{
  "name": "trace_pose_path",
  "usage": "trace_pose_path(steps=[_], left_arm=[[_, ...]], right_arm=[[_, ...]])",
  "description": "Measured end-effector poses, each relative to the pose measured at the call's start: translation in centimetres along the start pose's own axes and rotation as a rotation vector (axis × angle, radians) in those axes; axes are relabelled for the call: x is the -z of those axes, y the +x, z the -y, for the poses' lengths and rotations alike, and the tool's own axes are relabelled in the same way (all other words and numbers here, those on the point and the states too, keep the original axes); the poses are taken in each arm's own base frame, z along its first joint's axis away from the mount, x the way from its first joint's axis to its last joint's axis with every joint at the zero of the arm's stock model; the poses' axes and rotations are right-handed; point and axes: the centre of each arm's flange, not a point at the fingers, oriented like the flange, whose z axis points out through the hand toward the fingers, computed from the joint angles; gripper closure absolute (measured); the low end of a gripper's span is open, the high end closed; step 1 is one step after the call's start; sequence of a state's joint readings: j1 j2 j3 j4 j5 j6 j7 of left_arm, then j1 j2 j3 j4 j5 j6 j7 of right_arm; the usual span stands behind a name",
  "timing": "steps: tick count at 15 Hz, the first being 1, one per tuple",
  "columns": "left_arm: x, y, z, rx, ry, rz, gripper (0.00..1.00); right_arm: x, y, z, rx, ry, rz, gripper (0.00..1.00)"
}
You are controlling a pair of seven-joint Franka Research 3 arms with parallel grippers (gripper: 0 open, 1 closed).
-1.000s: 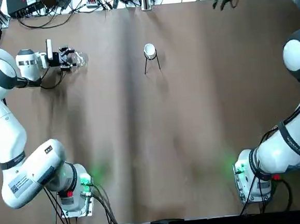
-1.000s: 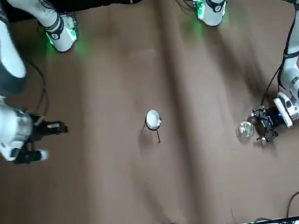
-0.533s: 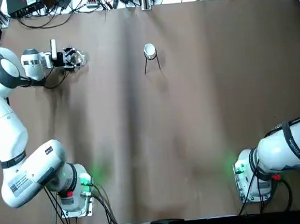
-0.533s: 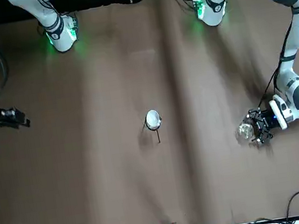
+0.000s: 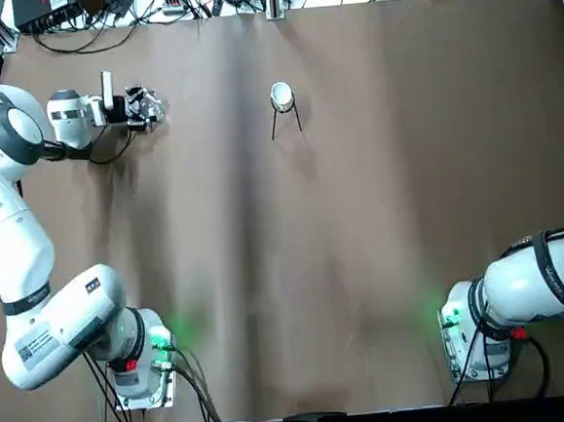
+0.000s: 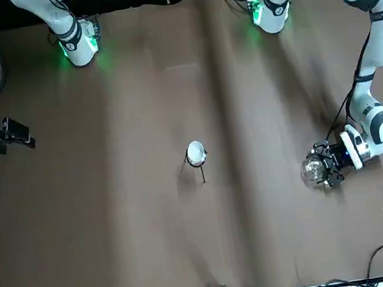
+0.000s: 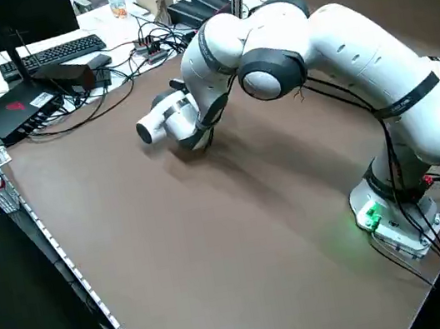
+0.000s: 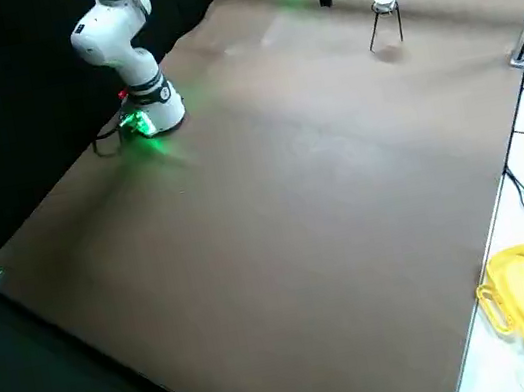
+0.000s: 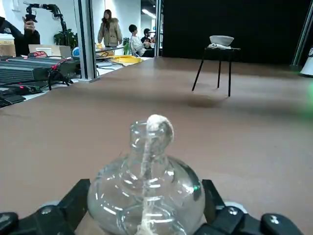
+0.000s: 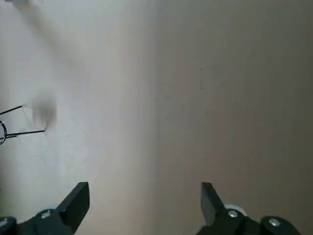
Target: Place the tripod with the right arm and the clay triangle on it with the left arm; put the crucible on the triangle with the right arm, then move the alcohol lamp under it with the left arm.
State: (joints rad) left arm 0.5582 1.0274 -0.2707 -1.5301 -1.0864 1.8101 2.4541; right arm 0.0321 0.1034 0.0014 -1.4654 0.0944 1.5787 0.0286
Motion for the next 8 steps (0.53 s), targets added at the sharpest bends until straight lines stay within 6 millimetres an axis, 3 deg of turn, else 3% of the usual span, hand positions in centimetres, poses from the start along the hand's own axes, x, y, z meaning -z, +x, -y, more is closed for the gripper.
trace_pose_path(steps=[5,8], left_arm=[[0.0,-0.3,-0.1,0.004,0.003,0.002,0.0],[0.1,-0.3,-0.1,0.005,0.004,0.002,0.02]], right_arm=[[0.0,0.0,-0.5,-0.005,-0.022,-0.002,0.0],[0.2,-0.2,-2.6,-0.031,-0.088,0.009,0.0]])
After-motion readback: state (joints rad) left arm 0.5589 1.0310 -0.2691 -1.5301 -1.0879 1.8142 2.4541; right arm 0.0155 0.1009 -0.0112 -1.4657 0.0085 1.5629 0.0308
